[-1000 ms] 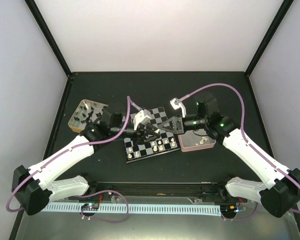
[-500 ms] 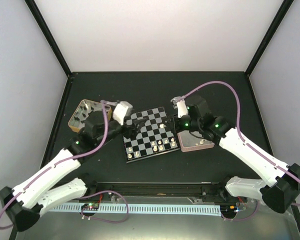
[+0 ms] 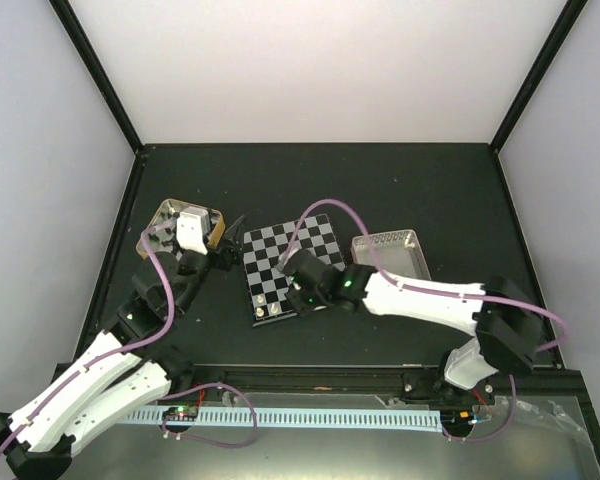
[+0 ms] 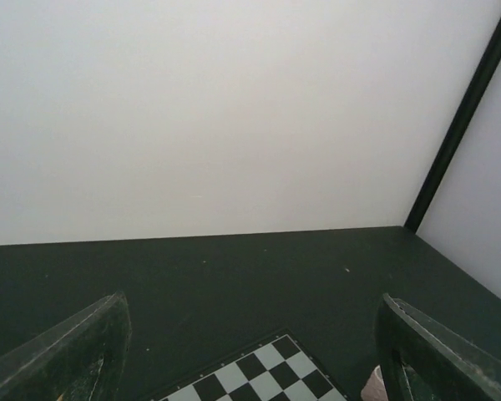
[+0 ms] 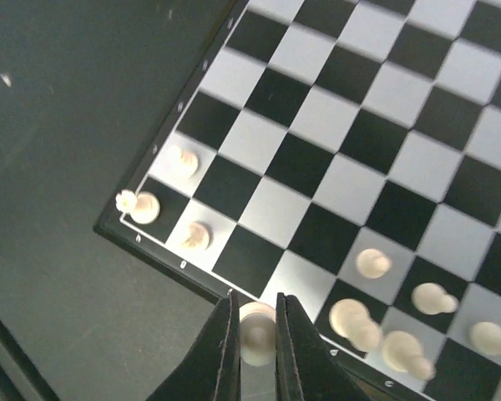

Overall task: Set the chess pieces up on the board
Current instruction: Place the chess piece on the chessboard.

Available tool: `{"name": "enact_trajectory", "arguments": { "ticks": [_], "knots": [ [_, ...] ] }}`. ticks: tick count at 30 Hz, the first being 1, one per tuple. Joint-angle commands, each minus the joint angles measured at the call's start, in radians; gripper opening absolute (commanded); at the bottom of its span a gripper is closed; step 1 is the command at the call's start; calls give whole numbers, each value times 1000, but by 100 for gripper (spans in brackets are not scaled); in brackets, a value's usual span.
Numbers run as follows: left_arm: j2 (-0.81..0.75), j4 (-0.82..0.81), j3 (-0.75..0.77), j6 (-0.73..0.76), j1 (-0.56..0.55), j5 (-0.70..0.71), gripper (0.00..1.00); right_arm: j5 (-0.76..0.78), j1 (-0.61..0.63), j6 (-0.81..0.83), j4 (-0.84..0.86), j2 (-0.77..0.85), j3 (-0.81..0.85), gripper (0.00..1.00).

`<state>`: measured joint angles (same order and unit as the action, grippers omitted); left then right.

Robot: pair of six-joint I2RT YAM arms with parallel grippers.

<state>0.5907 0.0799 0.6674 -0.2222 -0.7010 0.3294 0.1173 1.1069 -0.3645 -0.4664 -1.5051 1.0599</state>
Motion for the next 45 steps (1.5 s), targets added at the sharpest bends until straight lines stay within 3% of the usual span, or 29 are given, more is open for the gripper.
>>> {"name": "enact_trajectory", "arguments": {
  "ticks": [1,24,45],
  "knots": [
    [-11,-26,-3,-12,5,74,82,119,50,18,41,-74,22,1],
    [9,-26,-9,-17,5,70,83,186,53,-24,78,-217,-13,2],
    [19,-27,-5,-17,5,56,84,191,52,-51,26,-167,23,25]
  ]
}}
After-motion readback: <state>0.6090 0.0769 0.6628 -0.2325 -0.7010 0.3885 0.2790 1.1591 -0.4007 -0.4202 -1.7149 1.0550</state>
